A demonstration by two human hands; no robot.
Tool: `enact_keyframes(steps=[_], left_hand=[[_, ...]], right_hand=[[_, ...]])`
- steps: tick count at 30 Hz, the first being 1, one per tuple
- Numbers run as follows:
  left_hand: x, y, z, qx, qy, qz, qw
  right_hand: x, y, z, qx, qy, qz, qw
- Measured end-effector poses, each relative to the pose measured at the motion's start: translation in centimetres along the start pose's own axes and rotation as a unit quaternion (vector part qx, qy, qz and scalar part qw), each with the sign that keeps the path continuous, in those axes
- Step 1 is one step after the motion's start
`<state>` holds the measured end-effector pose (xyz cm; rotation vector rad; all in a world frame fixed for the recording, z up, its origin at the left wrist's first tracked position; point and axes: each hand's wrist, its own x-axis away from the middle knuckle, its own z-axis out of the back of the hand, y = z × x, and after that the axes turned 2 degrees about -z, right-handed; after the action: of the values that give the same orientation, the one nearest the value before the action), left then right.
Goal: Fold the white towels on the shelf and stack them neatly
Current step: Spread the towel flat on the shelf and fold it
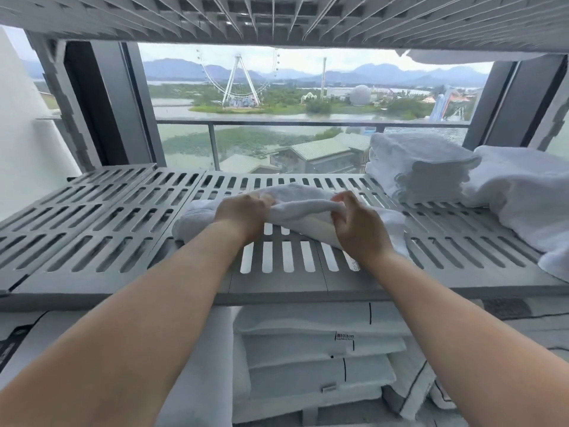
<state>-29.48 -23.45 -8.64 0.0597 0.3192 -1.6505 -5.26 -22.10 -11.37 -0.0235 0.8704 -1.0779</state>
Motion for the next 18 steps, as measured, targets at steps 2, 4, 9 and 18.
enact_keyframes(steps=[2,4,9,18], left_hand=[[0.3,-0.1,0.2,0.018,-0.042,-0.006,0.999],[0.8,-0.2,0.3,0.031,-0.057,-0.002,0.998],[2.6,-0.2,0.8,0.008,0.019,0.035,0.999],[3.0,-0.1,0.8,0.109,0.011,0.08,0.991]], right_hand=[[0.5,0.5,0.1,-0.013,-0.034,-0.013,0.999],[0.9,0.7,0.2,-0.019,-0.051,-0.022,0.998],[1.0,1.1,0.1,-0.038,-0.077,-0.033,0.996],[1.2,1.4,-0.7,0.049,-0.111,-0.031,0.992]])
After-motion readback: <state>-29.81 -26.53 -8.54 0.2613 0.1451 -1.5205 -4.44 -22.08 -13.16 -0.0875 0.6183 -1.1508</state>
